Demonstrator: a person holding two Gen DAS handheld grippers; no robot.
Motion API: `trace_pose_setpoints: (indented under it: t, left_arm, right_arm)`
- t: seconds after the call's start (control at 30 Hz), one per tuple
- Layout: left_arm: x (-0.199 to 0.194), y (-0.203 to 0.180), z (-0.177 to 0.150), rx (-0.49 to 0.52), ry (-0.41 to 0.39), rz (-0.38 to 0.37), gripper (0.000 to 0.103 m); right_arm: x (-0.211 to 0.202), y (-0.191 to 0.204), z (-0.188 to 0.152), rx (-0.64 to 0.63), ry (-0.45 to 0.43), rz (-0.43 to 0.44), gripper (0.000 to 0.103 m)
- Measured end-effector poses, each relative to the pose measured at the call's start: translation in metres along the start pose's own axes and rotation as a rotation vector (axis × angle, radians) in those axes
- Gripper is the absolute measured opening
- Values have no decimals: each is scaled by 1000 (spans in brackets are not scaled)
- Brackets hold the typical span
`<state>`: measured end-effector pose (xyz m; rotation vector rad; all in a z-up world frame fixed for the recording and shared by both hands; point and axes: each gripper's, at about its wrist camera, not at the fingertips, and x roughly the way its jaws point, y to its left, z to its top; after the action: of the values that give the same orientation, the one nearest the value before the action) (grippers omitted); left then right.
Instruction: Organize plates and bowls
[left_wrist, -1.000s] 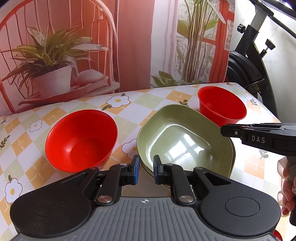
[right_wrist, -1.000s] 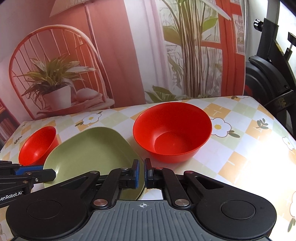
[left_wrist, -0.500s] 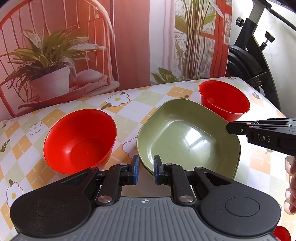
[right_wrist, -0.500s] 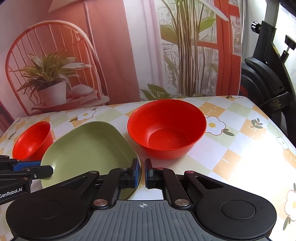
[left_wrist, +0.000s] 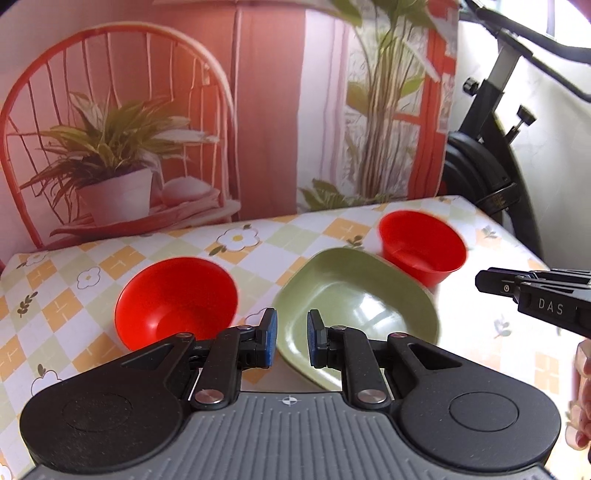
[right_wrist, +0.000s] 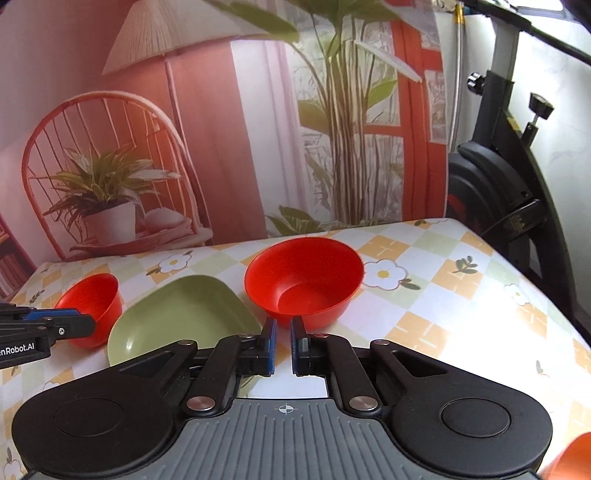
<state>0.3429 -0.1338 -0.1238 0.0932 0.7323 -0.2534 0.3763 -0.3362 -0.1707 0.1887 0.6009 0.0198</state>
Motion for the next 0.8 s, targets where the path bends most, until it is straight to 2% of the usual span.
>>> trace_pose_setpoints:
  t: [0.23, 0.33, 0.53, 0.7, 0.8]
  left_arm:
    - [-31, -39, -4, 55, -49, -106, 18]
    - [-37, -61, -9, 64, -56, -184, 18]
    - [-37, -97, -16, 55, -67, -323, 18]
    - [-24, -141, -29, 44, -21, -431, 18]
    - [-15, -167, -39, 78, 13, -478, 18]
  right_arm:
    - [-62, -28, -13, 90, -128, -68, 9]
    - [-84, -47, -20, 148, -176, -114, 9]
    - [-126, -77, -45, 200, -268, -265, 9]
    - [-147, -111, -68, 249, -294, -424, 9]
    - [-154, -142, -87, 340, -281, -491, 9]
